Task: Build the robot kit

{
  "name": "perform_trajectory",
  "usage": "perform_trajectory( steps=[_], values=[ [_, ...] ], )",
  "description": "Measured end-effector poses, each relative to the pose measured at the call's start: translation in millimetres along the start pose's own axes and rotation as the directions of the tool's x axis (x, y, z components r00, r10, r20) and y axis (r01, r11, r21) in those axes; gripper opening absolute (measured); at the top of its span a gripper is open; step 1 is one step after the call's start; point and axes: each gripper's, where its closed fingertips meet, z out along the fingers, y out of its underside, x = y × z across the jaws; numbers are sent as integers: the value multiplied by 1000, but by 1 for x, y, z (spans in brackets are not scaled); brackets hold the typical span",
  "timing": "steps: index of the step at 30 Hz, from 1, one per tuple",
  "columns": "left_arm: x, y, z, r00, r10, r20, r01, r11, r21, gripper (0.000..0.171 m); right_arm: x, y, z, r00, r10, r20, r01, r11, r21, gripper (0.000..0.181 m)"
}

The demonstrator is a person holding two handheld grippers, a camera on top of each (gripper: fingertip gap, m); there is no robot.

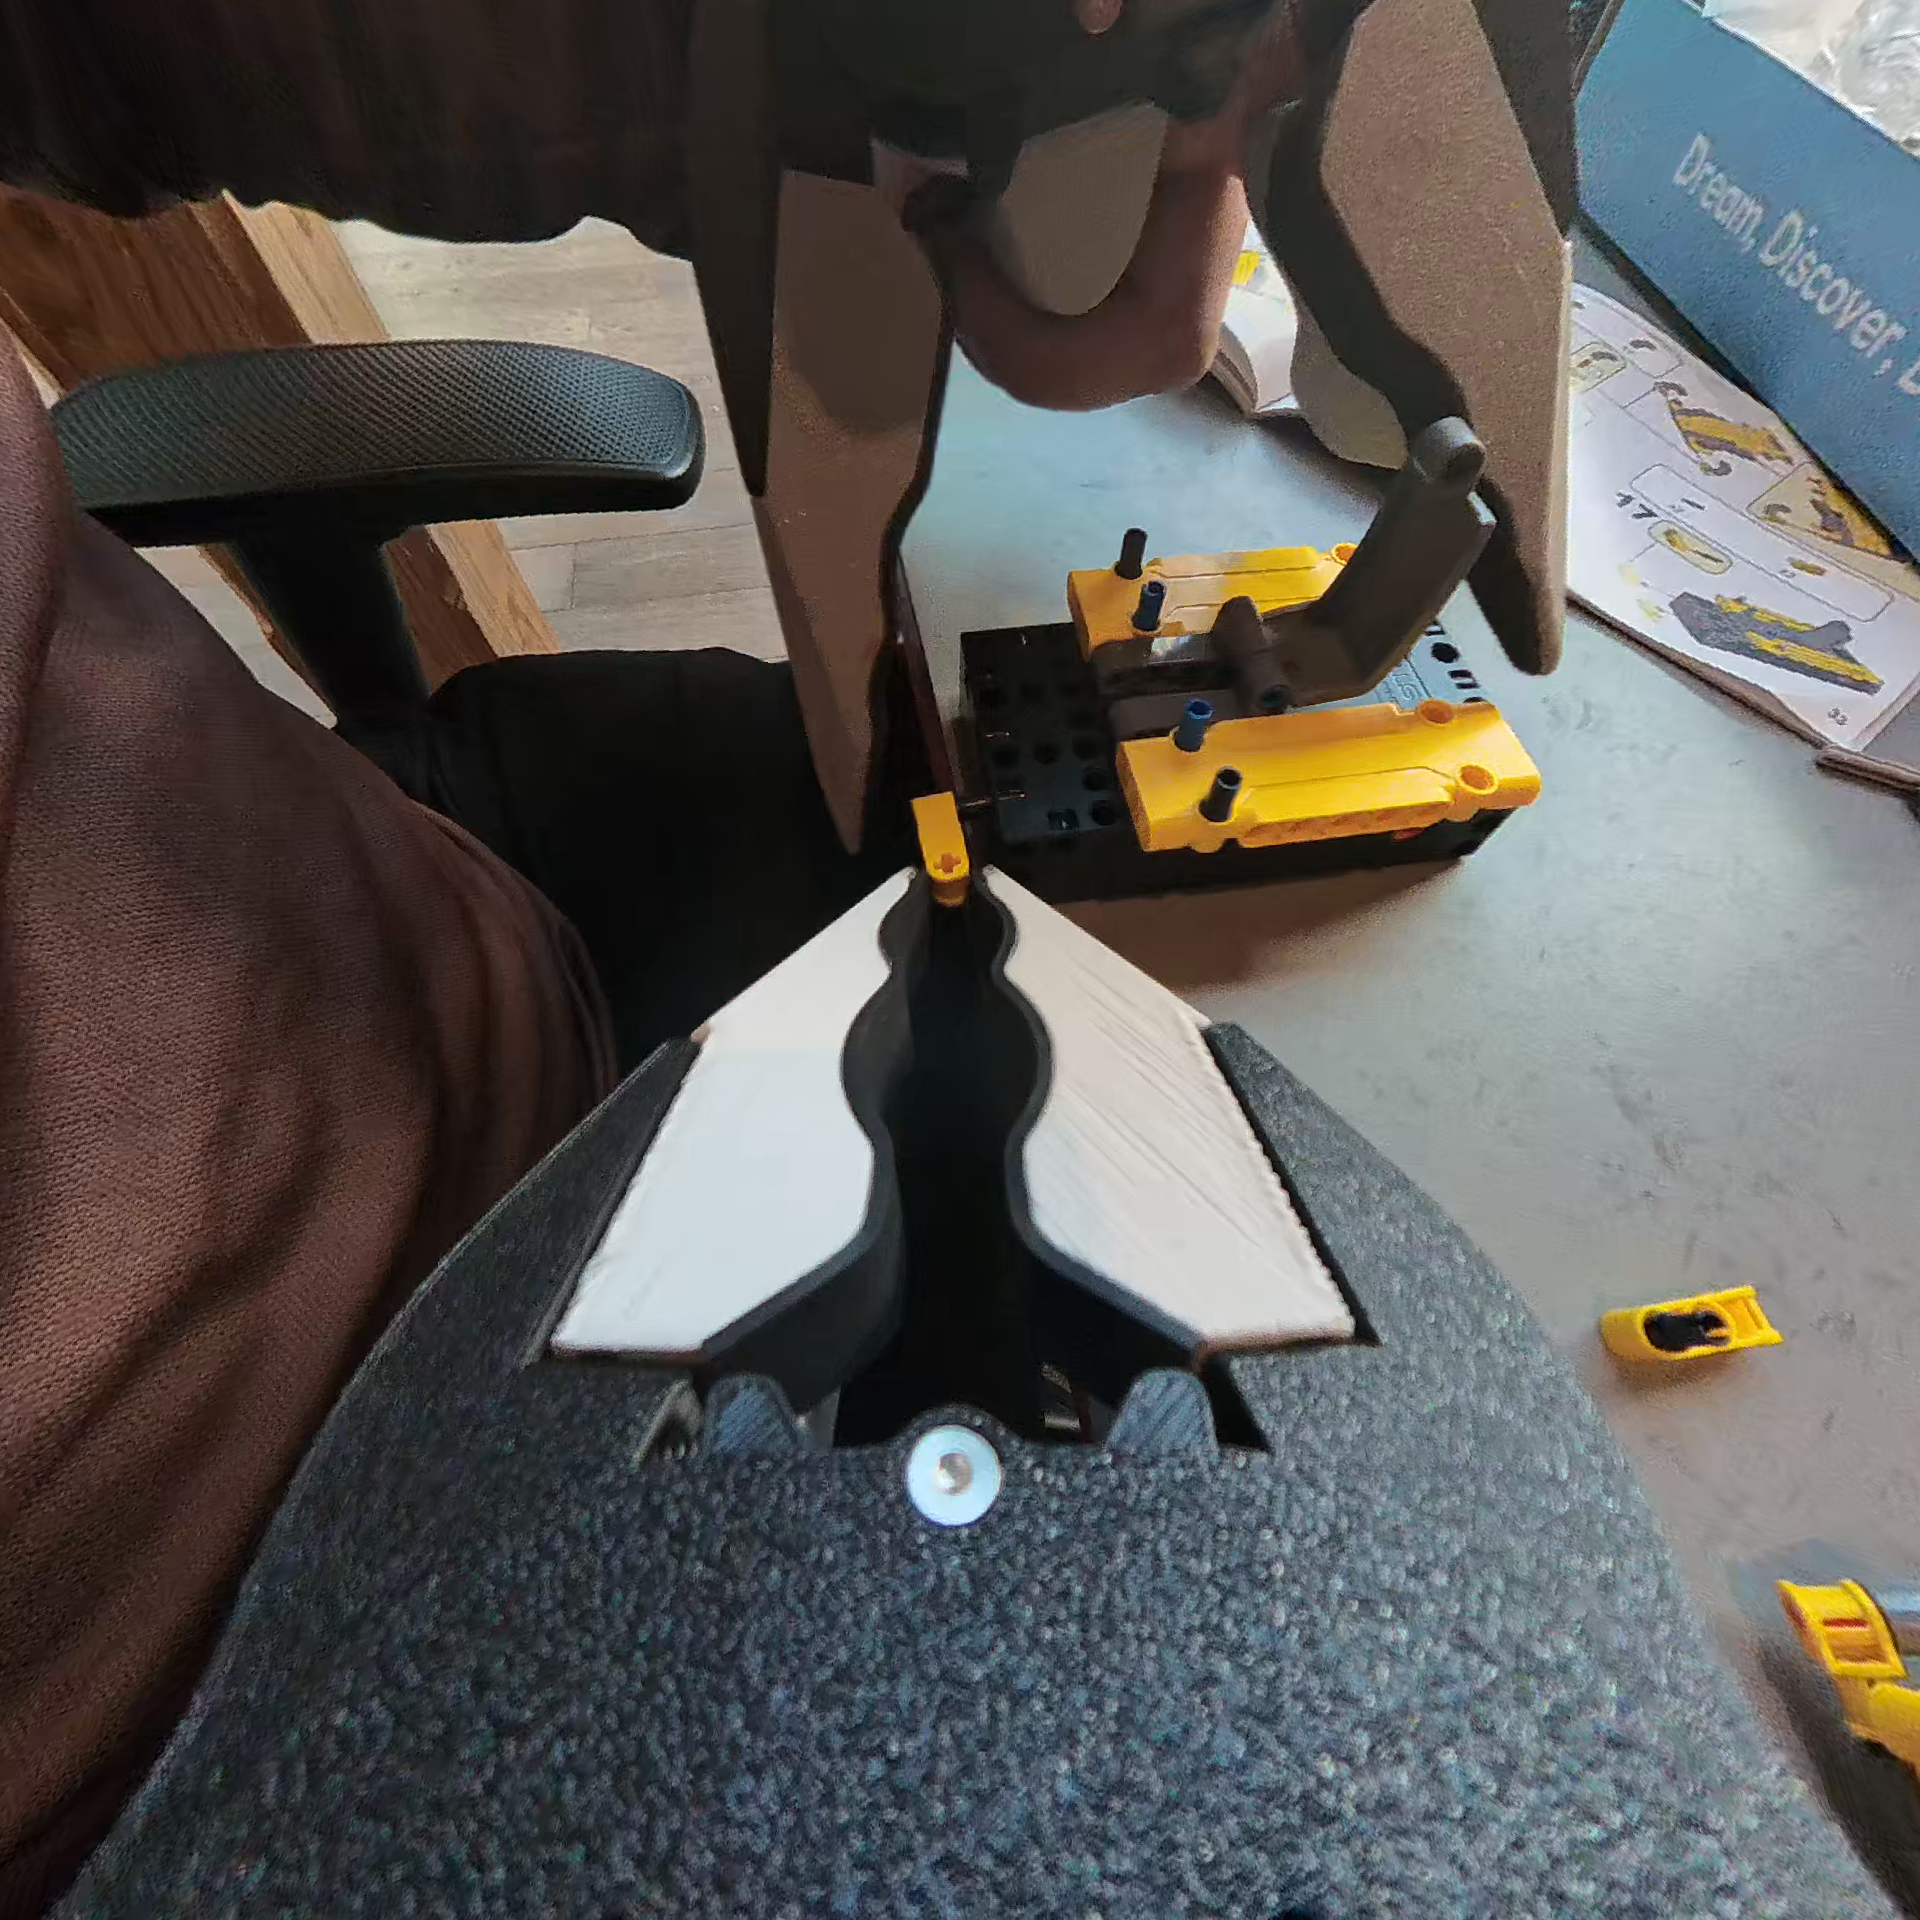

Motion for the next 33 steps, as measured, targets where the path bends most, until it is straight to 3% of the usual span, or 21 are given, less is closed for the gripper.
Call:
perform_trajectory(
  steps=[10,16,21,23,27,33],
  values=[
    [-2,-4,1,999,4,49,-6,999,37,122,-1,-1,1,1000,-6,-23,6,1000,-2,3],
    [-3,-6,-6,997,48,64,-52,997,64,95,5,-6,2,997,20,-73,-18,1000,24,3],
    [0,-9,-8,1000,20,15,-21,996,81,99,7,-3,3,998,37,-50,-36,999,27,3],
    [3,-13,-11,999,-19,-38,22,995,100,107,7,-3,3,998,26,-56,-25,999,22,3],
    [-14,-20,-26,998,-55,-16,57,989,137,122,6,-3,3,998,19,-52,-18,1000,19,3],
    [-17,8,-8,995,-24,-92,21,999,-24,128,7,-4,3,999,23,-41,-22,999,26,3]
  ],
)
